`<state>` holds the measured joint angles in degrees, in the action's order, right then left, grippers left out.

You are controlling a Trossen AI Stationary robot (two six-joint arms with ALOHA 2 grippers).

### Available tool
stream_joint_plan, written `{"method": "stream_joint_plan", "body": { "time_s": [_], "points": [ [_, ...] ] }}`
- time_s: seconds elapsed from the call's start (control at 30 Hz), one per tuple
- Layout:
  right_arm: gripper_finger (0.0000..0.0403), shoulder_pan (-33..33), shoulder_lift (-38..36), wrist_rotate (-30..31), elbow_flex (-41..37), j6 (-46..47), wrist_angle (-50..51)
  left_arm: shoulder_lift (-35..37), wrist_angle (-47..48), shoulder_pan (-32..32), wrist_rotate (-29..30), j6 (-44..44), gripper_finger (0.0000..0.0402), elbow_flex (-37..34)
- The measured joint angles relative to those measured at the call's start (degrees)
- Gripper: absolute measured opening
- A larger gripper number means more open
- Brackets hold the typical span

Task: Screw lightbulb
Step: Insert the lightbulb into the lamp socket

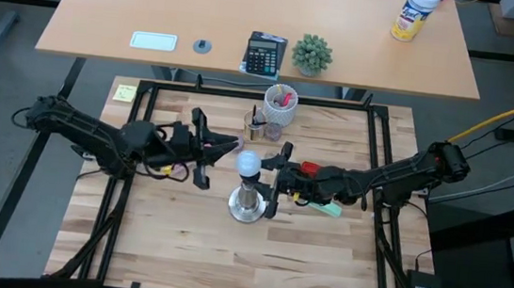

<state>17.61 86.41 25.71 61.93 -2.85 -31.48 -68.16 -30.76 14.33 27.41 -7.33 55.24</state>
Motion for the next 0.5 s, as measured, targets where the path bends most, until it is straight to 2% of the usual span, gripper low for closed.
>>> {"method": "stream_joint_plan", "body": {
  "time_s": [0.5],
  "points": [
    [0.0192, 0.0, 0.0, -0.7, 0.0, 0.0, 0.0, -0.3, 0.2, -1.2, 0.0, 1.0, 0.0045, 0.0]
  ]
}}
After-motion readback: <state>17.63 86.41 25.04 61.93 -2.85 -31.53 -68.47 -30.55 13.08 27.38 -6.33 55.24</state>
